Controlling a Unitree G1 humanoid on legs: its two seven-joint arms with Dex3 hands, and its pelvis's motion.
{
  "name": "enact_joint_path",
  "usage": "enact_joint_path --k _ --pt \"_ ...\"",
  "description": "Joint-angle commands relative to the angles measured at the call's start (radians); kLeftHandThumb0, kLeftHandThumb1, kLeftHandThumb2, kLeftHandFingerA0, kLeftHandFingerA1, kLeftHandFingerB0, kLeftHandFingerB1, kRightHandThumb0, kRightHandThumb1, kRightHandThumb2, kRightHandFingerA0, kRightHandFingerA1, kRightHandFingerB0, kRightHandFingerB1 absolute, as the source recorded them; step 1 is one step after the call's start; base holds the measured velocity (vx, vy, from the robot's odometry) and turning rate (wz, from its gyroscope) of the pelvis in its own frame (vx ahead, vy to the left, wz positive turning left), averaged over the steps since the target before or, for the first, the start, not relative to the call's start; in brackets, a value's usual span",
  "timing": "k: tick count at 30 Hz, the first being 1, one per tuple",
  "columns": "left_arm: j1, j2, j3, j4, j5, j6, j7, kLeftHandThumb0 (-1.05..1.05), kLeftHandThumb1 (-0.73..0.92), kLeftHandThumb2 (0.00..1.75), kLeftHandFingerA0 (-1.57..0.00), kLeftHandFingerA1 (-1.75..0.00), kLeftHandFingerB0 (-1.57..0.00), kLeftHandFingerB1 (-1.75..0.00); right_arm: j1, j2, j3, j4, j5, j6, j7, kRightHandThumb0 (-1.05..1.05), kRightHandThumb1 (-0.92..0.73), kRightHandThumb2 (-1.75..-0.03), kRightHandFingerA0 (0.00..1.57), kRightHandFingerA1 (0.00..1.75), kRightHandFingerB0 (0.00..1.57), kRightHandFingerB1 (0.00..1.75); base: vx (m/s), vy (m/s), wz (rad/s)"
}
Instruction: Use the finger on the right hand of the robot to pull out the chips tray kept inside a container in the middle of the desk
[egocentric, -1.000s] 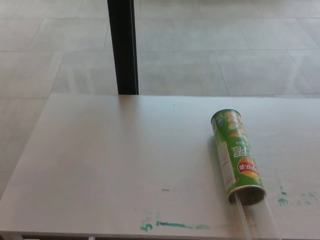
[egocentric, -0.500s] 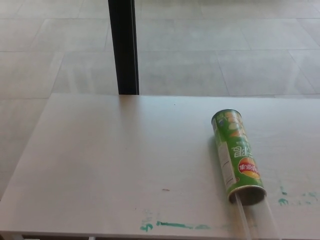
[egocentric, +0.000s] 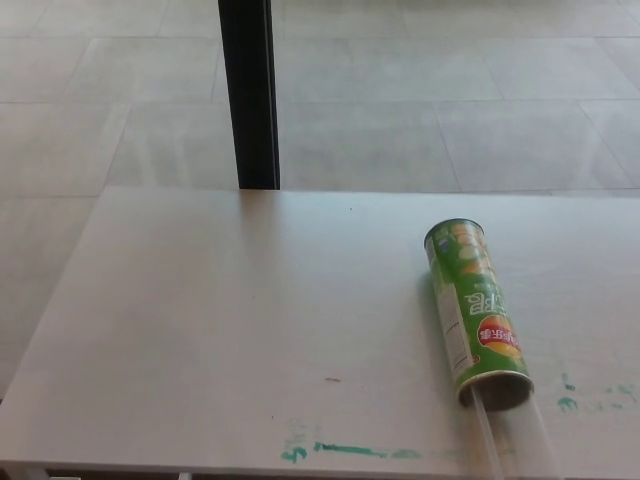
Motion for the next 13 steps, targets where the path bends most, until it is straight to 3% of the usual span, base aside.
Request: enact_joint_path --k 1,13 --pt "0.004 -0.002 0.010 0.007 -0.010 -0.020 -0.002 -0.40 0.72 0.62 -0.52 -0.51 -0.54 -0.43 0.019 -0.028 0.033 -0.037 0.037 0.042 0.017 -0.25 -0.62 -0.58 0.80 0.90 0.50 0.43 0.00 0.000 0.00" --pt "0.001 0.002 0.010 0.010 -0.005 -0.013 0.010 -0.39 0.72 0.61 -0.54 -0.52 -0.54 -0.41 0.045 -0.015 0.051 -0.089 0.073 0.060 -0.008 -0.23 -0.62 -0.58 0.83 0.95 0.52 0.44 0.00 0.000 0.00"
